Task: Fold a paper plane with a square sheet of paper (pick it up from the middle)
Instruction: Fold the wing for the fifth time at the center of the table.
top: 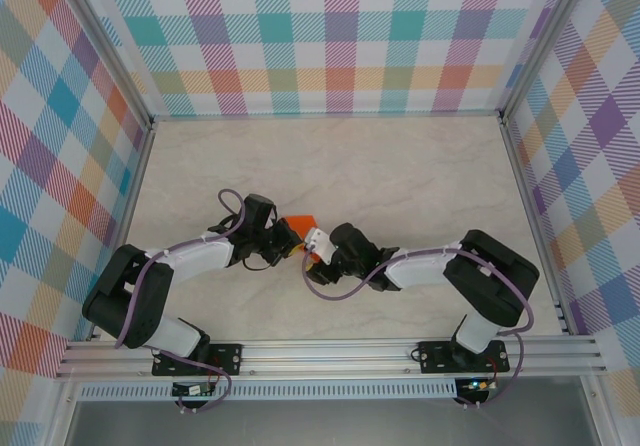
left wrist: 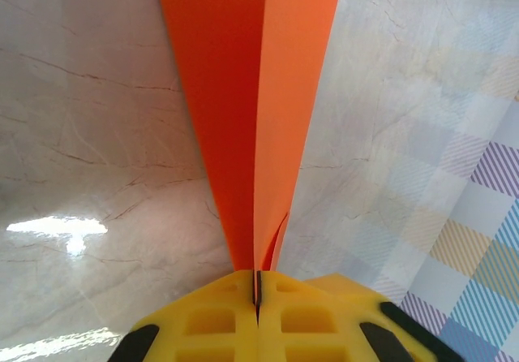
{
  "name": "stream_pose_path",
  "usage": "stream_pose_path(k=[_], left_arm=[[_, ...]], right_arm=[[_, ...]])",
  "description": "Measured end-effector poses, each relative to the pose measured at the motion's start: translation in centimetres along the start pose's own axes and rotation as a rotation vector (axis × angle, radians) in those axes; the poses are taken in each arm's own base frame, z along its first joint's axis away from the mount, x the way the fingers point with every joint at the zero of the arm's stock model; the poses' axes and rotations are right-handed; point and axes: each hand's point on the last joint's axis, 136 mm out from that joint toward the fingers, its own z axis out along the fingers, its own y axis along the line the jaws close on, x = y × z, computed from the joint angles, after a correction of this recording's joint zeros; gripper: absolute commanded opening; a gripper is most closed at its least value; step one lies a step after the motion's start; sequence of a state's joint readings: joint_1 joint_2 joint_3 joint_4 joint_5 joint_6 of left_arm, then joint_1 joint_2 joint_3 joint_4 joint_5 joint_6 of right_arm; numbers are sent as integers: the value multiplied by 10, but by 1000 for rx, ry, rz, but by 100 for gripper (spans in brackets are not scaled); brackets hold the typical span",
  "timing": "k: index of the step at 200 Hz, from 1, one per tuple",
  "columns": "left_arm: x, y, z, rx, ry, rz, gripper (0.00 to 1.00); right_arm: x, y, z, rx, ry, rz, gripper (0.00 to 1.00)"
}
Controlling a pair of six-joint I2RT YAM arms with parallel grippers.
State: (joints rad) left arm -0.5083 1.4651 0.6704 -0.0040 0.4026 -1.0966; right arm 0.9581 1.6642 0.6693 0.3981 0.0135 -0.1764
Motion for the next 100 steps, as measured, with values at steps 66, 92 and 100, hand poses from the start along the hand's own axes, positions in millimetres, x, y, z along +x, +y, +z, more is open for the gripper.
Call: stream_pose_path(k=[66,92,100], left_arm=[[2,5,0,-22,5,-17,1],[2,6,0,-28,7,-20,1],[2,7,-1,-32,8,-22,1]], right_arm=[[2,-11,11,98,-8,-96,41],[7,-10,15,99,7,-117,31],[7,-10,15,99,8,-120,28]])
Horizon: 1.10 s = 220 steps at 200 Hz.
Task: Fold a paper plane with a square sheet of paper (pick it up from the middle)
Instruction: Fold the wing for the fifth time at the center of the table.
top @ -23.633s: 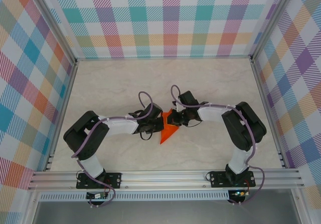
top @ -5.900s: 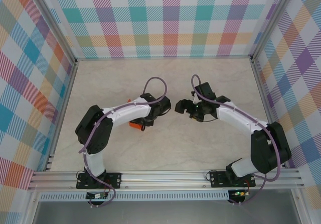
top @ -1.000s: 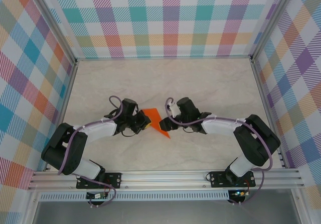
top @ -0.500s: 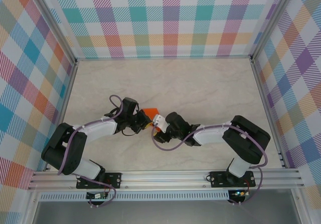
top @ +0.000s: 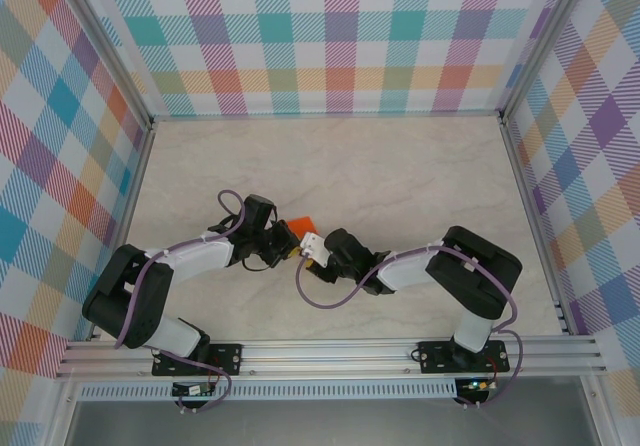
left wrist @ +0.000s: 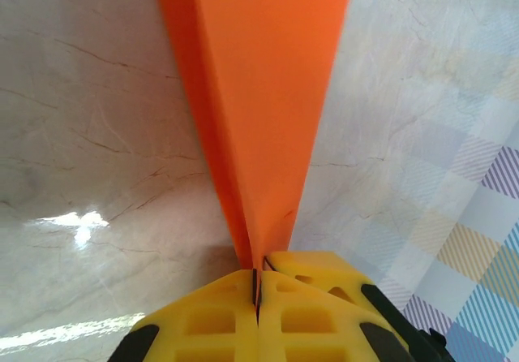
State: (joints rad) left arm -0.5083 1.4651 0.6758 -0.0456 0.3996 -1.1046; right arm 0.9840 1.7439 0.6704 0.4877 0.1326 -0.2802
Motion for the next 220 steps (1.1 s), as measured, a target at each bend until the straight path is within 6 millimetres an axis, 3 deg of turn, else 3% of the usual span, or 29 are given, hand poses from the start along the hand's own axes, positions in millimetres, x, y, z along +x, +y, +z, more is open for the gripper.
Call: stream_pose_path(k=[32,61,89,110,131,153,185,220], left_arm=[[-1,-6,-2,6,-2,4,8],[-4,-5,-8,-16,-16,12,34],[-15,-8,-31,-23,-73,25,51],[-29,-8,-55,-18,-148,29,58],[-36,-9,-77,-5,-217,44,60],[-30,-4,-86,27,-238,70,60],[-18,23,-71,50,-206,74,57],[-4,44,-54,75,-159,58,49]], right_arm=[[-2,-2,0,10,-5,1,16],[-4,-1,0,3,-9,17,9],[-4,2,1,-46,5,101,6],[-5,4,1,-103,9,204,6],[-6,5,-1,-167,19,321,5],[-11,7,-2,-242,24,441,4],[-20,14,2,-360,39,595,3],[-14,25,8,-459,97,739,3]])
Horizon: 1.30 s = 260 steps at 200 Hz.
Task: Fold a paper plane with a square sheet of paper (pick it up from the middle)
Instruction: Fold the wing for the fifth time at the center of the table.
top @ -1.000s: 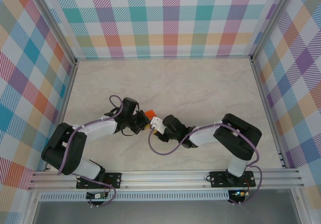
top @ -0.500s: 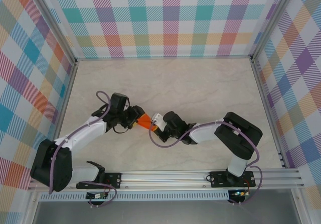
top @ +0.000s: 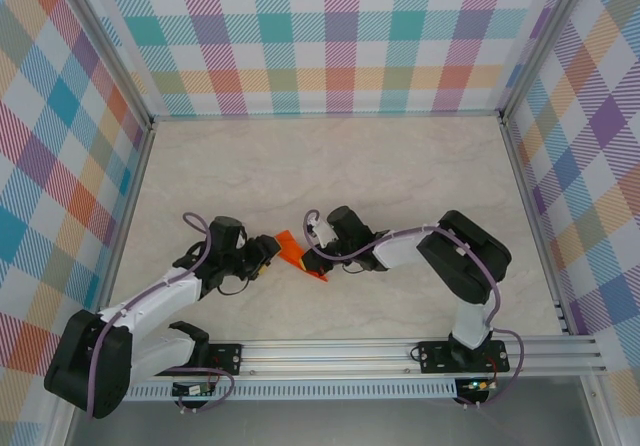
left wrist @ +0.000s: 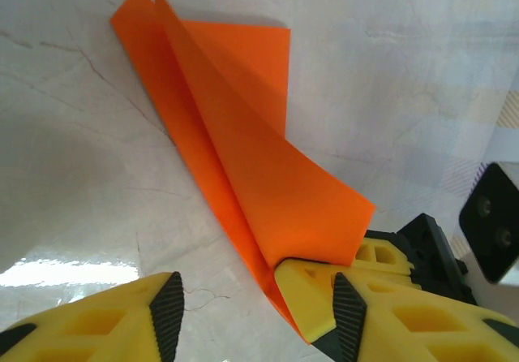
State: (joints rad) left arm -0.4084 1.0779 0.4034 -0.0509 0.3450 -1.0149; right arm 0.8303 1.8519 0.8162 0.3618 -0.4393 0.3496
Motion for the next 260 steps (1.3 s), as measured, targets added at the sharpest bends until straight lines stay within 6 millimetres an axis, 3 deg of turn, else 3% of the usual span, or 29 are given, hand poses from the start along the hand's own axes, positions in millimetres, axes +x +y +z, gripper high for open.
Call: stream_pose_path(k=[88,167,260], left_arm=[[6,-16,8,103,6,47,37],[18,-8,31,60,75,55,30],[14,-10,45,40,83,80,19]], right_arm=[[3,8,9,-96,63,161,5],[10,7,12,-112,108,197,18],[12,8,11,-107,144,191,20]])
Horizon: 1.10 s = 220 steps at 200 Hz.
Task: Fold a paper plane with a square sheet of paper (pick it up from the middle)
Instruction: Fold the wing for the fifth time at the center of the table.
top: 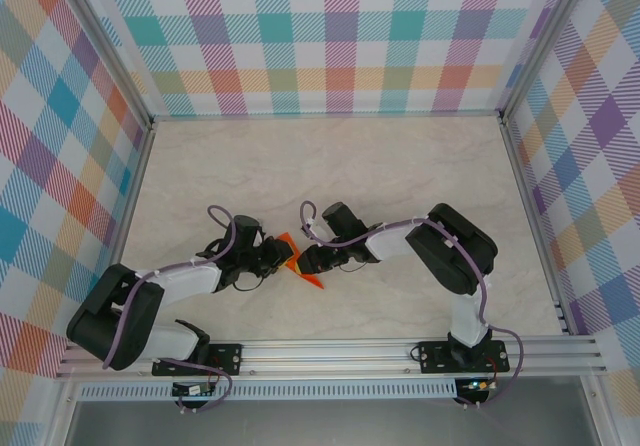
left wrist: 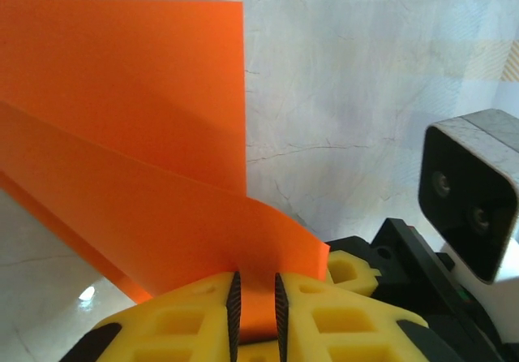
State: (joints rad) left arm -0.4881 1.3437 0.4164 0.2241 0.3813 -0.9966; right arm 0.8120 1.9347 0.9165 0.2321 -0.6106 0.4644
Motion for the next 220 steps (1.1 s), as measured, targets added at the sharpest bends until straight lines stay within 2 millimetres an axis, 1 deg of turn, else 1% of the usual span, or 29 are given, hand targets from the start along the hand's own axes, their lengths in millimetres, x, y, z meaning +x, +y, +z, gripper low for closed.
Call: stream_pose_path(k=[44,87,105,127,180,220], left_arm=[[1,3,1,-9,4,3,18],[1,3,2,-9,4,13,18],[1,4,2,-12,6,13,18],[1,6,3,-18,9,10,17],[1,6,3,-19,9,10,17],[2,7,4,-21,10,9,17]], right_arm=[[2,1,-5,25,26,19,30],[8,3,-12,44,49,43,30],[8,7,-16,48,49,40,29],[9,8,-18,49,55,37,25],[17,2,-15,61,83,52,16],[22,-4,-11,70,99,67,13]])
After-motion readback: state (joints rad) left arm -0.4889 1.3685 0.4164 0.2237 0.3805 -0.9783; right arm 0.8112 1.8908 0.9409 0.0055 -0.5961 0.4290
